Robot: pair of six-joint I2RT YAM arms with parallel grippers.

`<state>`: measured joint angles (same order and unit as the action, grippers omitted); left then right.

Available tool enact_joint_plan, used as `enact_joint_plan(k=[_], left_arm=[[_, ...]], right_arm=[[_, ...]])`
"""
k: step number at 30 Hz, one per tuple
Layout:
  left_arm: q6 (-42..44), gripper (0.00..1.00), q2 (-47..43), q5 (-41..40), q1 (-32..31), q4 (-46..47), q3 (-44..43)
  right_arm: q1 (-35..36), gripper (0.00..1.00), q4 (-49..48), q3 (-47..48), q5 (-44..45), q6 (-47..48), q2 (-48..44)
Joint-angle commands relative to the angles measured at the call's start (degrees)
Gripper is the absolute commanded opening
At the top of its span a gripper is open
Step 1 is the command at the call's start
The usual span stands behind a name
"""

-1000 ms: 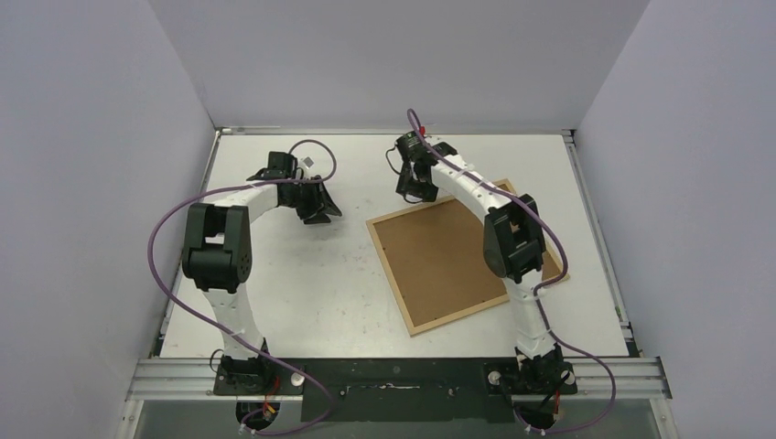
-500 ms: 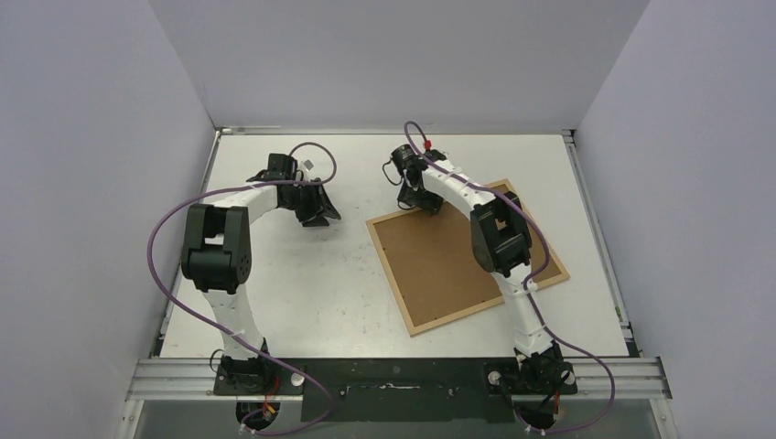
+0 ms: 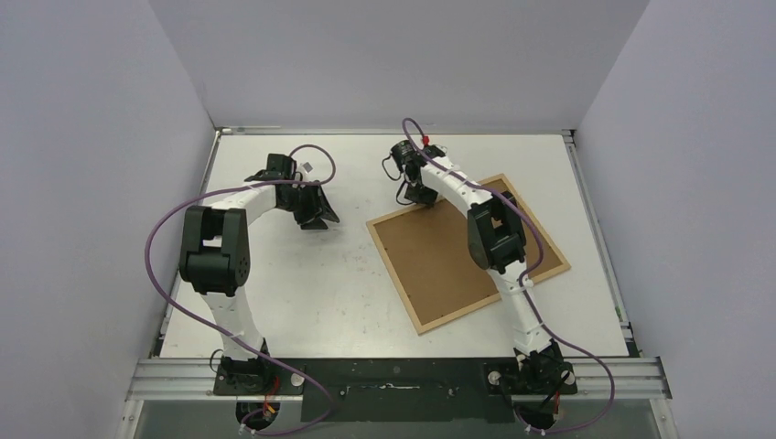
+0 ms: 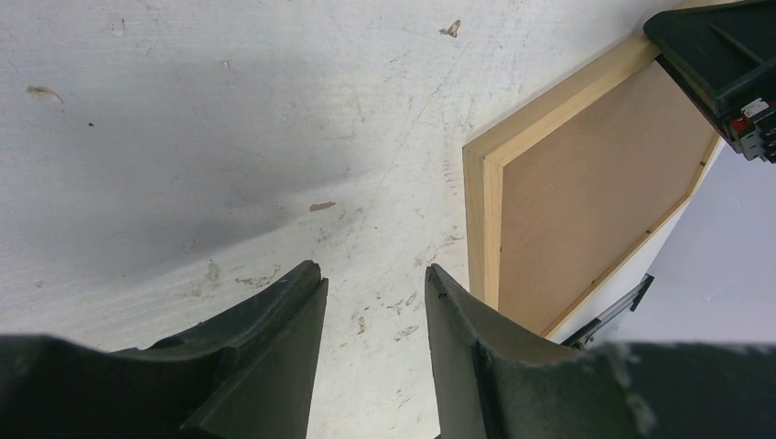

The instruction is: Put the photo into the frame

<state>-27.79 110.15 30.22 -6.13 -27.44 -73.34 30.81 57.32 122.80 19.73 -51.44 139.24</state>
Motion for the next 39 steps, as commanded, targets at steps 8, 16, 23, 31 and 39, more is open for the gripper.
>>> enact_joint_plan(k=[8, 16, 23, 31, 39], left_arm=[[0.95, 0.42, -2.14, 1.18, 1.03, -0.86, -1.65], [0.29, 0.42, -3.31, 1.02, 1.25, -0.33, 1.26], [-1.45, 0.42, -3.39, 3.44, 2.61, 0.44, 2.55], [-5.45, 0.43, -3.92, 6.54, 2.62, 5.62, 5.02], [-6.99, 0.43, -3.08, 6.61, 2.53, 8.51, 5.35]], right_arm=[[8.47, 0.20, -2.55, -1.69, -8.43, 15.60, -2.31], [14.49, 0.19, -9.04, -15.59, -17.77, 26.50, -9.80], [17.53, 0.21, -14.89, -26.88, -25.59, 39.05, -14.72], [18.83, 0.28, -18.92, -34.28, -31.58, 48.11, -20.66], [18.59, 0.38, -20.36, -39.67, -31.54, 46.19, -25.05]])
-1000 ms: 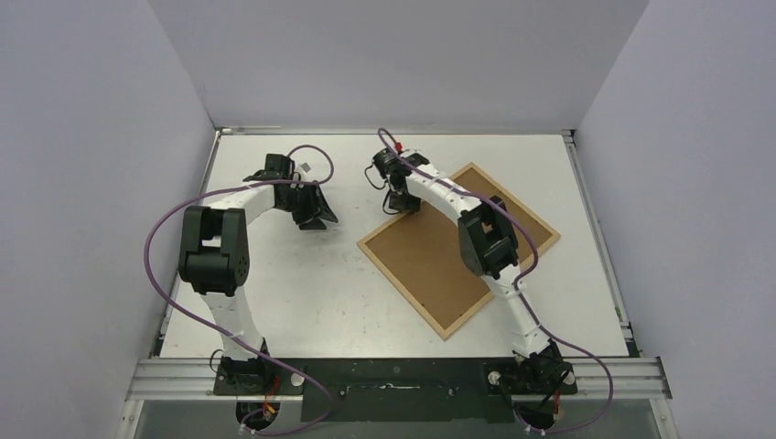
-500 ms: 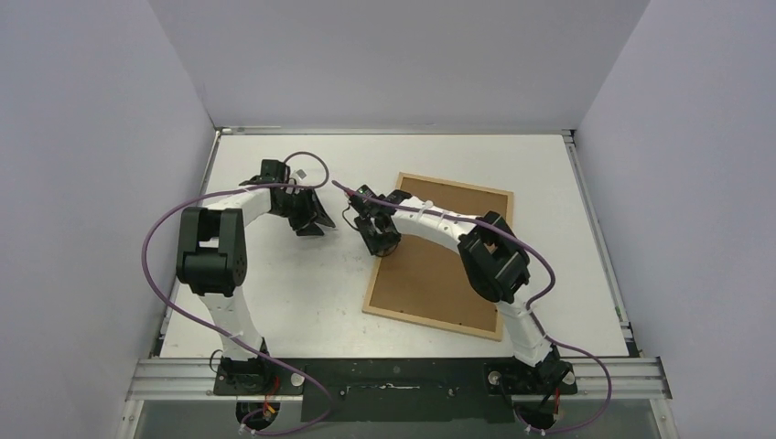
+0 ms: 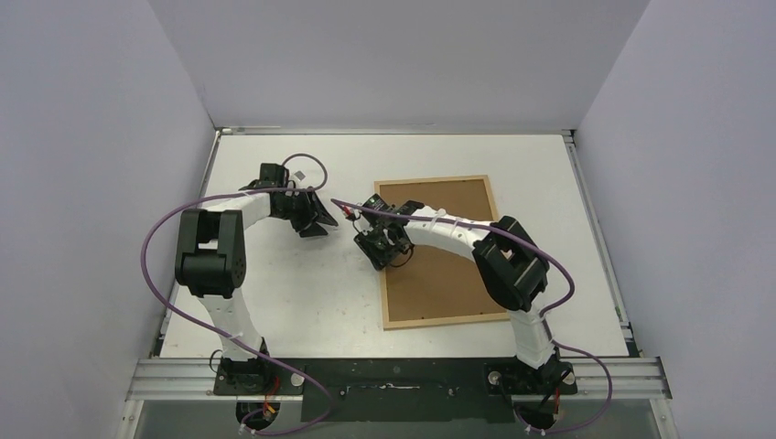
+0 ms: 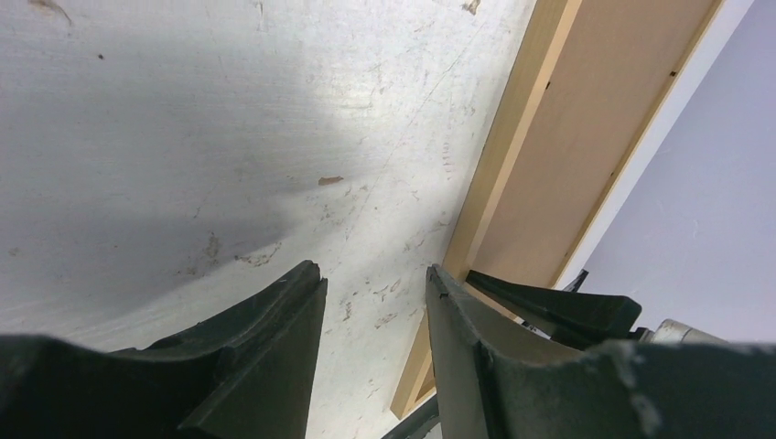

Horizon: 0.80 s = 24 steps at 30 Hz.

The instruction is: Put the photo into the frame

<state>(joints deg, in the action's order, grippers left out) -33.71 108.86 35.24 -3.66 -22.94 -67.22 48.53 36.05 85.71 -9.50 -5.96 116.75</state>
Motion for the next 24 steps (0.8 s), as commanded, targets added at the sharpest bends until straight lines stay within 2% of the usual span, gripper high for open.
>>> enact_joint_plan(k=[1, 6, 9, 11, 16, 18, 24], left_arm=[[-1.05, 0.43, -1.61, 1.58, 0.06, 4.10, -1.00], [-0.29, 0.49, -1.25, 1.04, 0.06, 4.20, -2.37], [0.11, 0.51, -1.24, 0.84, 0.06, 4.13, -3.15], [0.14, 0.52, -0.92, 0.79, 0.06, 4.10, -3.64], [-0.93, 0.52, 0.87, 2.03, -0.07, 5.13, -5.37], [-1.83, 0.49, 2.15, 2.82, -0.48, 5.84, -6.31], [-3.97, 0.42, 6.89, 6.11, -2.95, 6.73, -11.21]], right_arm=[[0.89, 0.39, 0.75, -2.93, -1.83, -0.05, -2.65], [-2.05, 0.48, -0.90, -1.71, -3.73, -7.54, -3.82], [-5.45, 0.58, -5.39, -2.13, -6.66, -13.34, -6.64], [-7.66, 0.60, -8.16, -2.97, -8.28, -16.51, -8.24], [-13.46, 0.61, -11.06, -4.35, -8.65, -23.68, -9.35], [-14.29, 0.60, -9.47, -2.51, -9.28, -24.05, -7.31], [-14.30, 0.48, -4.75, 4.07, -6.63, -25.29, -1.77]])
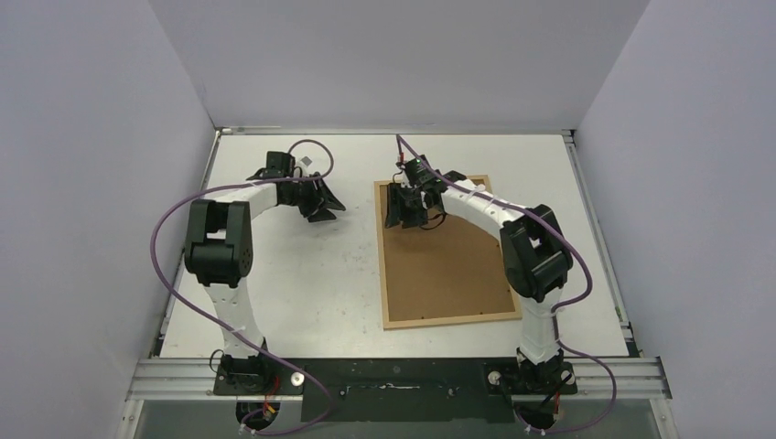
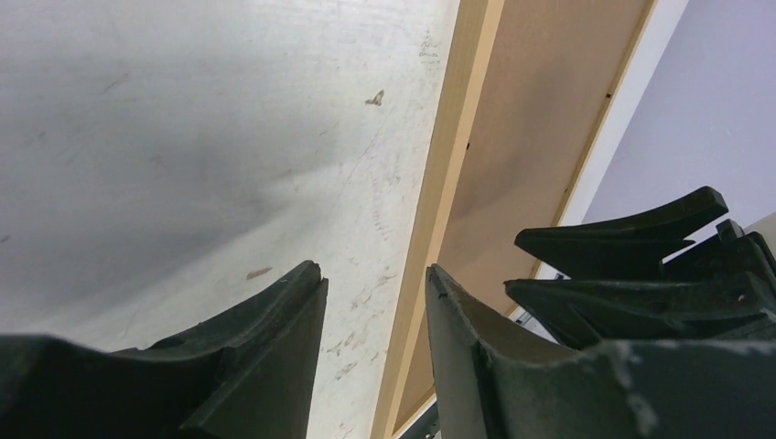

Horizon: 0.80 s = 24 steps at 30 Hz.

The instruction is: Put the photo into the frame

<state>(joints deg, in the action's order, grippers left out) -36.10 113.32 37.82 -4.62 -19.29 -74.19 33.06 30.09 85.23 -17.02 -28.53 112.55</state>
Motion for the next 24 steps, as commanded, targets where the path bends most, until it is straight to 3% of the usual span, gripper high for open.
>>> enact_joint_plan(k=[1, 11, 17, 24], left_arm=[[-1.61, 0.41, 2.85, 3.69, -2.62, 3.17, -4.96], [-4.45, 0.36, 8.22, 6.50, -8.64, 6.19, -9.21], [-7.52, 0.32, 11.18, 9.39, -10.93, 11.06, -9.32], [-4.24, 0.28, 13.50, 6.13, -11.97, 4.09, -11.04]], right_arm=[[1.14, 0.47, 1.60, 5.29, 2.03, -2.85, 2.88], [1.46, 0.41, 6.16, 8.63, 4.73, -1.58, 6.17], [2.11, 0.50, 7.79, 7.60, 2.74, 1.65, 6.45], [3.56, 0.53, 8.63, 6.44, 2.78, 3.01, 7.26]])
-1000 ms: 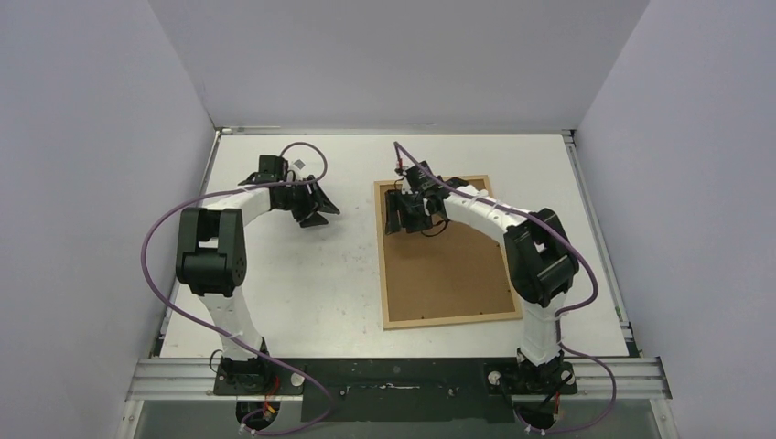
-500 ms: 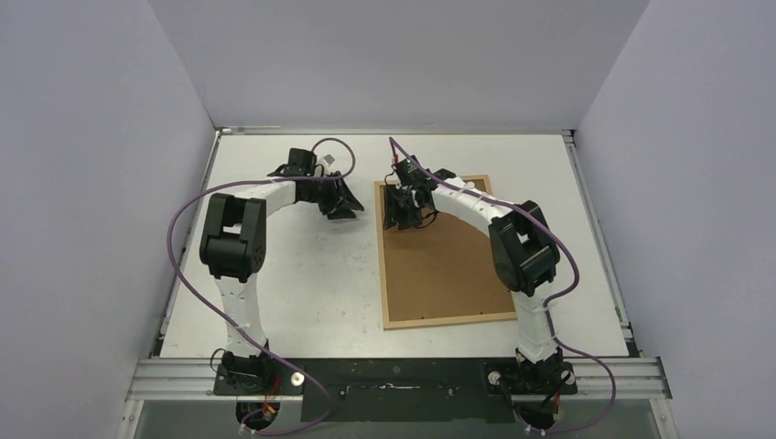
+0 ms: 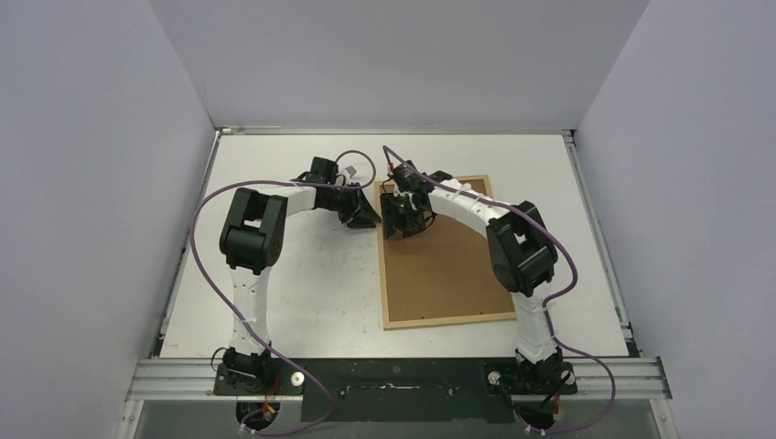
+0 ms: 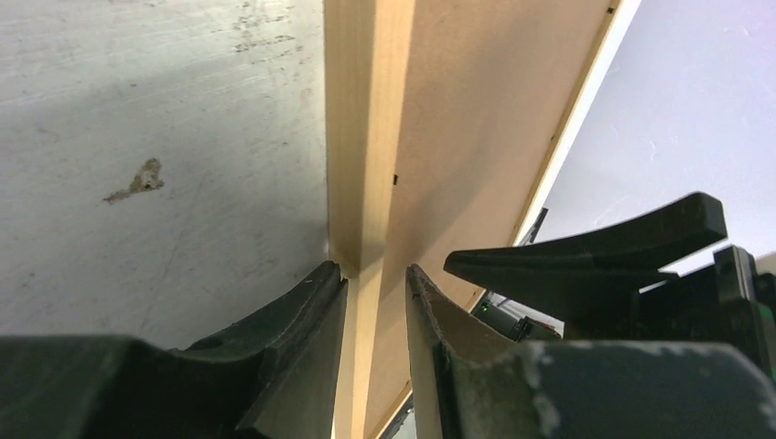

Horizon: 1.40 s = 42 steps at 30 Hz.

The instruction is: Put the photo into the frame

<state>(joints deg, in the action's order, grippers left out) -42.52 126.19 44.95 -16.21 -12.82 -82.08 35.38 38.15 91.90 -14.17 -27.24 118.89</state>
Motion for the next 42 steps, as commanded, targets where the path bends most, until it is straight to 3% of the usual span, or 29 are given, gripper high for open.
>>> enact_joint_plan(k=[1, 16, 28, 42], left_arm=[[2.68, 0.28, 0.79, -1.52, -0.47, -3.24, -3.18], [8.78, 0.22, 4.12, -9.51, -1.98, -15.17, -5.86], [8.59, 0.21, 4.84, -9.73, -1.90, -15.65, -5.41], [8.76, 0.19, 5.31, -8.31, -1.81, -16.10, -5.19]], right_arm=[[1.46, 0.52, 0.67, -0.29, 0.13, 1.83, 1.25], [3.00, 0.45, 0.68, -2.17, 5.15, 3.07, 3.82], [5.22, 0.46, 2.63, -1.36, 9.11, 2.52, 6.42], [5.84, 0.41, 7.08, 4.18, 15.23, -0.60, 9.78]])
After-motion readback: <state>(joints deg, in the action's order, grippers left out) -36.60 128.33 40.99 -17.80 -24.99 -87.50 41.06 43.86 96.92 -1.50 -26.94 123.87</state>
